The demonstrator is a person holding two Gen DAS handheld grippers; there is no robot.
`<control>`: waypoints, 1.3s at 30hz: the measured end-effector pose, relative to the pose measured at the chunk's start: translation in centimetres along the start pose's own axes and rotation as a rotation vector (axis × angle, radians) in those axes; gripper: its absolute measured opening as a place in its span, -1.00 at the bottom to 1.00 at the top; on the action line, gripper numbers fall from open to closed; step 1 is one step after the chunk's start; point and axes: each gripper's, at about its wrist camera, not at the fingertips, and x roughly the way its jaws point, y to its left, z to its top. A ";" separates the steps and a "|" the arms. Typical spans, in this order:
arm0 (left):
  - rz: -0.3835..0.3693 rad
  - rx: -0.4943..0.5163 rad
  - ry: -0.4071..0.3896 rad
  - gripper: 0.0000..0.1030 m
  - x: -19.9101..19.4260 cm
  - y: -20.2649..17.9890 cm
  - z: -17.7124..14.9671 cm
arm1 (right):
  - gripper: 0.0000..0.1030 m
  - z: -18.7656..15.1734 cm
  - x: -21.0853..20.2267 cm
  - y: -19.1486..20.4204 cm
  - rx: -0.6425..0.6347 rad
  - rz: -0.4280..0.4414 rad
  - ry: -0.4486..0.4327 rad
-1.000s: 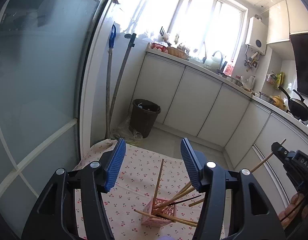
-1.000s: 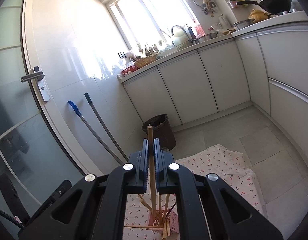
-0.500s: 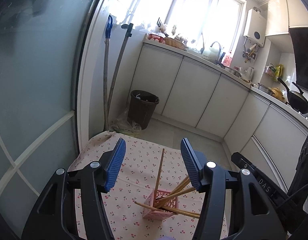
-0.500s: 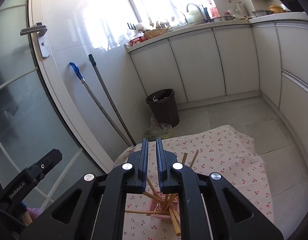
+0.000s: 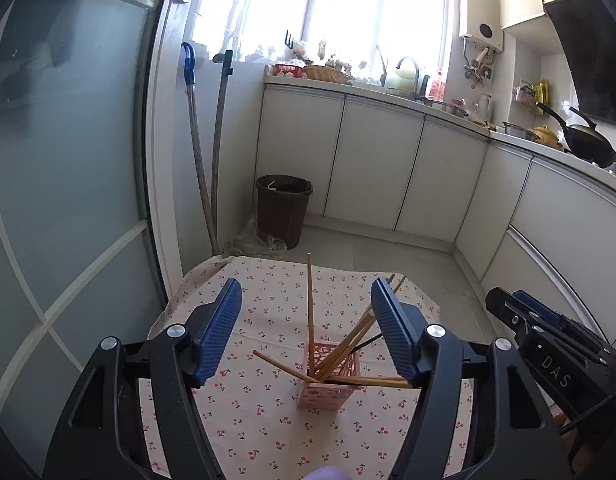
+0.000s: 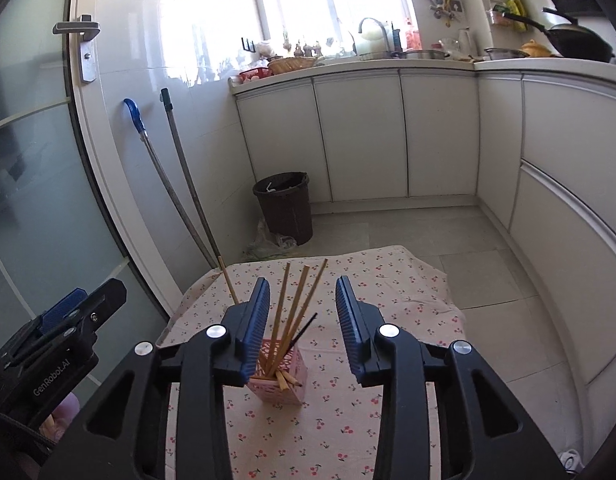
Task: Organize utensils
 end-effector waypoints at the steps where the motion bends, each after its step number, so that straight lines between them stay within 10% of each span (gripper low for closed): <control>1: 0.000 0.007 -0.005 0.39 -0.3 -0.3 -0.2 | -0.22 -0.2 -0.3 -0.1 -0.007 -0.010 -0.001; 19: 0.087 0.154 -0.070 0.86 -3.1 -4.8 -4.3 | 0.87 -4.4 -5.7 -3.8 0.009 -0.267 -0.073; 39: 0.128 0.167 -0.050 0.86 -2.8 -5.4 -4.5 | 0.87 -4.8 -5.8 -4.1 0.029 -0.335 -0.089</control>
